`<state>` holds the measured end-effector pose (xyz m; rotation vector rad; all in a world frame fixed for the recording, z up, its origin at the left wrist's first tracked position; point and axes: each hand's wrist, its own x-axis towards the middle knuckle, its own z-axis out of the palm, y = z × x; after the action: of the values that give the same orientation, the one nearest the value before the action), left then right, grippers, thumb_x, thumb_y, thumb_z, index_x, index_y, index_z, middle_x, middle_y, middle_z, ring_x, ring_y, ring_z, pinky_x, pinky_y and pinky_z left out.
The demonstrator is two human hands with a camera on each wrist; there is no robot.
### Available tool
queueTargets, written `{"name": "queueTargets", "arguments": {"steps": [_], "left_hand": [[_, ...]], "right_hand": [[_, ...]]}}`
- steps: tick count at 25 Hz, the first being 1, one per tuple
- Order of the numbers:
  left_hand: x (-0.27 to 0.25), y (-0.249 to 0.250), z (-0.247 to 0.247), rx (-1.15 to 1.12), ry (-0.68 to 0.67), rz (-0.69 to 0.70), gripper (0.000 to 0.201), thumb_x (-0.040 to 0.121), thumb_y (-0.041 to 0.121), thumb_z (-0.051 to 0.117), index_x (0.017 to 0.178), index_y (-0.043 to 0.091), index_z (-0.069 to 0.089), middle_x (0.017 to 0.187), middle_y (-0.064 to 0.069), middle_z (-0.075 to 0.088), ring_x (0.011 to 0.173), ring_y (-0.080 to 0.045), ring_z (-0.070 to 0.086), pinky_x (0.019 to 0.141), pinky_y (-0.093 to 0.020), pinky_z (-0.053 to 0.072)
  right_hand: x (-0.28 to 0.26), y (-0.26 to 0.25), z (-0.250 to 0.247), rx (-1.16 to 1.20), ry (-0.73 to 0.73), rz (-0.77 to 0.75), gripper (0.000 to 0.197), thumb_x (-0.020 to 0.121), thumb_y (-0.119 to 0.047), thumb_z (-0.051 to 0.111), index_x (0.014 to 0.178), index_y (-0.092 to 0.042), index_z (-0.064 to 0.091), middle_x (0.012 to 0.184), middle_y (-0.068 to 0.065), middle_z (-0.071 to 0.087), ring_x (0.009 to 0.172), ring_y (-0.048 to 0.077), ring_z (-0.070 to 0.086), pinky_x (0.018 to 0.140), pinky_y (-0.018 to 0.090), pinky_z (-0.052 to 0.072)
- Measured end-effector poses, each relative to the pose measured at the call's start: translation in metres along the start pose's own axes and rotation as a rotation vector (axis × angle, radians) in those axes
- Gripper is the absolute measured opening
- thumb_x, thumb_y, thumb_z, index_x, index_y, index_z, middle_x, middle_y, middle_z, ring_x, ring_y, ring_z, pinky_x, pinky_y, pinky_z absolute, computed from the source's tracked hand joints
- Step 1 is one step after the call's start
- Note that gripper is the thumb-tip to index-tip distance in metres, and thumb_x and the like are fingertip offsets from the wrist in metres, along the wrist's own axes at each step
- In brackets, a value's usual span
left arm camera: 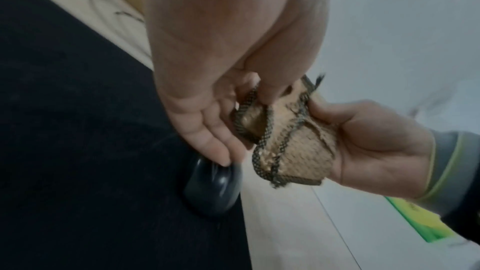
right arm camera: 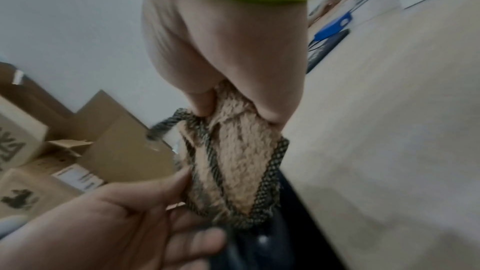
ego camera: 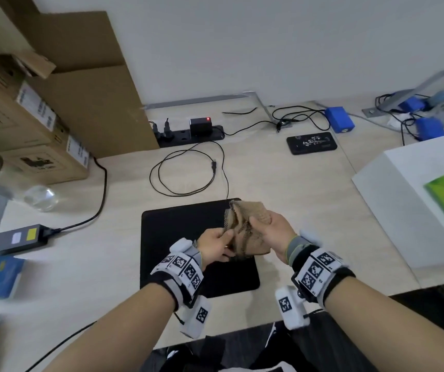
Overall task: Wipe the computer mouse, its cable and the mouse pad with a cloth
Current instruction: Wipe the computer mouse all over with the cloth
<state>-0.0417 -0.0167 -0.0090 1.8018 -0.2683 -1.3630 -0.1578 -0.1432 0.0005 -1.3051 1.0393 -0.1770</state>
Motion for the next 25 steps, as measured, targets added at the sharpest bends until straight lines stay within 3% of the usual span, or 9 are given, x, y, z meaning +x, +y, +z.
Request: {"name": "queueTargets", "arguments": {"steps": [2,4,6,9,14,17,19,22,25], "left_hand": [[0.009,-0.016,0.003,0.081,0.188,0.011,0.03,0.101,0.03,0.047,0.11,0.011,0.067,0.107,-0.007,0.07,0.08,-0.015,0.062,0.072,-0.028,0.052],[0.014,-0.028,0.008,0.259,0.401,0.083,0.033,0.092,0.04,0.058,0.117,0.018,0.063,0.12,-0.005,0.064,0.097,-0.016,0.061,0.085,-0.029,0.049],[0.017,-0.035,0.022,0.417,0.453,0.072,0.069,0.079,0.056,0.068,0.134,0.019,0.049,0.134,-0.006,0.05,0.118,-0.022,0.053,0.099,-0.035,0.045],[0.016,-0.037,0.048,0.672,0.444,0.014,0.107,0.065,0.07,0.072,0.147,0.015,0.028,0.143,-0.006,0.032,0.131,-0.027,0.035,0.102,-0.04,0.039],[0.022,-0.041,0.056,0.778,0.52,0.04,0.101,0.065,0.062,0.075,0.142,0.017,0.029,0.139,-0.005,0.034,0.124,-0.025,0.037,0.096,-0.039,0.045],[0.021,-0.044,0.038,0.634,0.464,0.075,0.093,0.071,0.051,0.074,0.145,0.02,0.028,0.138,-0.007,0.041,0.125,-0.026,0.041,0.096,-0.037,0.044],[0.016,-0.042,0.016,0.551,0.432,0.103,0.092,0.067,0.057,0.071,0.144,0.029,0.028,0.125,-0.006,0.053,0.11,-0.022,0.054,0.088,-0.034,0.051],[0.0,-0.029,-0.009,0.442,0.417,0.237,0.088,0.068,0.053,0.073,0.142,0.038,0.028,0.109,0.008,0.059,0.083,-0.003,0.059,0.067,-0.016,0.047],[-0.014,-0.013,-0.016,0.321,0.449,0.381,0.085,0.071,0.038,0.08,0.142,0.035,0.033,0.111,0.018,0.058,0.09,0.001,0.058,0.071,-0.003,0.038]], "right_hand": [[0.0,0.01,-0.017,-0.067,0.126,0.031,0.011,0.09,-0.027,0.062,0.093,-0.018,0.068,0.096,0.006,0.072,0.092,0.027,0.068,0.087,0.05,0.055],[-0.001,0.019,-0.035,-0.116,0.213,0.076,0.017,0.088,-0.031,0.062,0.092,-0.015,0.067,0.093,0.008,0.071,0.089,0.028,0.067,0.082,0.047,0.057],[-0.003,0.026,-0.045,-0.149,0.256,0.102,0.023,0.086,-0.032,0.062,0.09,-0.009,0.067,0.092,0.013,0.07,0.087,0.03,0.066,0.078,0.047,0.056],[-0.004,0.031,-0.048,-0.202,0.231,0.116,0.021,0.084,-0.03,0.063,0.088,-0.01,0.067,0.089,0.01,0.071,0.083,0.026,0.067,0.077,0.045,0.057],[-0.004,0.039,-0.038,-0.186,0.194,0.087,0.007,0.084,-0.026,0.066,0.09,-0.022,0.064,0.092,0.002,0.07,0.086,0.022,0.067,0.082,0.046,0.057],[-0.005,0.043,-0.036,-0.156,0.201,0.09,0.008,0.086,-0.024,0.066,0.094,-0.025,0.064,0.093,-0.003,0.07,0.087,0.018,0.066,0.084,0.045,0.056],[-0.006,0.042,-0.035,-0.172,0.196,0.091,0.01,0.086,-0.026,0.065,0.096,-0.023,0.065,0.093,-0.001,0.07,0.086,0.02,0.067,0.084,0.047,0.056],[-0.006,0.026,-0.026,-0.188,0.179,0.019,0.009,0.085,-0.027,0.064,0.091,-0.02,0.065,0.09,0.006,0.071,0.086,0.026,0.067,0.082,0.049,0.056],[-0.012,-0.006,-0.005,-0.185,0.143,-0.143,0.004,0.086,-0.025,0.065,0.087,-0.022,0.063,0.086,0.001,0.07,0.085,0.023,0.067,0.079,0.042,0.057]]}}
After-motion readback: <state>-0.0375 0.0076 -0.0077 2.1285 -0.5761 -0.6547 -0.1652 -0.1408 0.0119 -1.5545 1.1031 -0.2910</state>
